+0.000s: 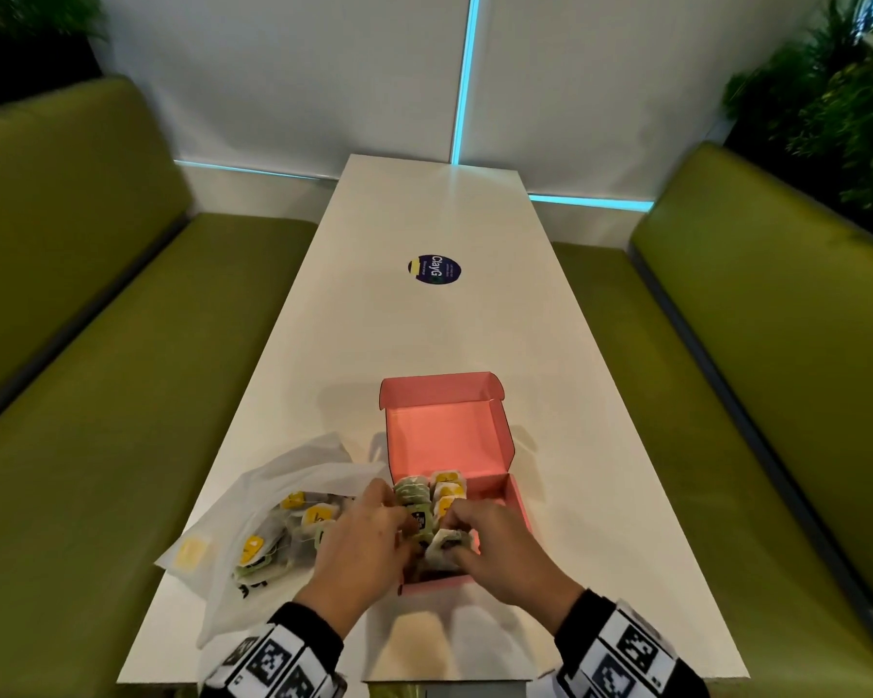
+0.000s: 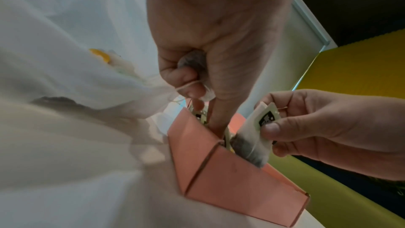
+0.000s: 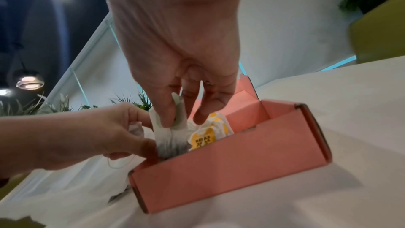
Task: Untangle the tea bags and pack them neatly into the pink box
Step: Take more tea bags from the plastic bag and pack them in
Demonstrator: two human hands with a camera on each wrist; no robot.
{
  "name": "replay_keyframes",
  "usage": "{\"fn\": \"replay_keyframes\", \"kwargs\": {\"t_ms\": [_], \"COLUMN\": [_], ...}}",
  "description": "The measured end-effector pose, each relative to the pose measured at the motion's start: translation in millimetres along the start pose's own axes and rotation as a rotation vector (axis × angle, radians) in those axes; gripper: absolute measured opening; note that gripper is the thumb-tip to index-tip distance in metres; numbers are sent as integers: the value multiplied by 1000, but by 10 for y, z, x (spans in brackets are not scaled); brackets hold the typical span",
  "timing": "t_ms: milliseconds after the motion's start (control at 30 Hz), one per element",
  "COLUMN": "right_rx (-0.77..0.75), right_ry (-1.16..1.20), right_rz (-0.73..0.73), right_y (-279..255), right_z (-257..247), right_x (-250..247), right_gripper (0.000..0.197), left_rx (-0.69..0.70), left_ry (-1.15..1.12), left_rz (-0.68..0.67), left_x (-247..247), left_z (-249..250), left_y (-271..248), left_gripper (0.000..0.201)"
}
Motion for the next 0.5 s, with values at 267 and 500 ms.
{"fn": "replay_keyframes", "kwargs": {"t_ms": [267, 500], "right_rx": [-61, -11], "right_ry": [-22, -135], "right_rz": [-5, -72], "right_y": [-18, 45], "right_z": [-64, -79], "right_x": [112, 182], "right_gripper": [14, 14], "left_rx": [-45, -73], "left_ry": [-13, 9], "left_rz": [52, 26], "left_x": [45, 27], "left_z": [-6, -17], "left_y": [-3, 23], "left_gripper": [23, 21]}}
Point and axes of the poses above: each hand's wrist, its own y-axis towards the middle knuckle, its own x-axis out of the palm, z = x × y, the point moved 2 cm from there along y, towards the middle knuckle, and after that the axes turned 6 degrees about -z, right-handed, at the moved point
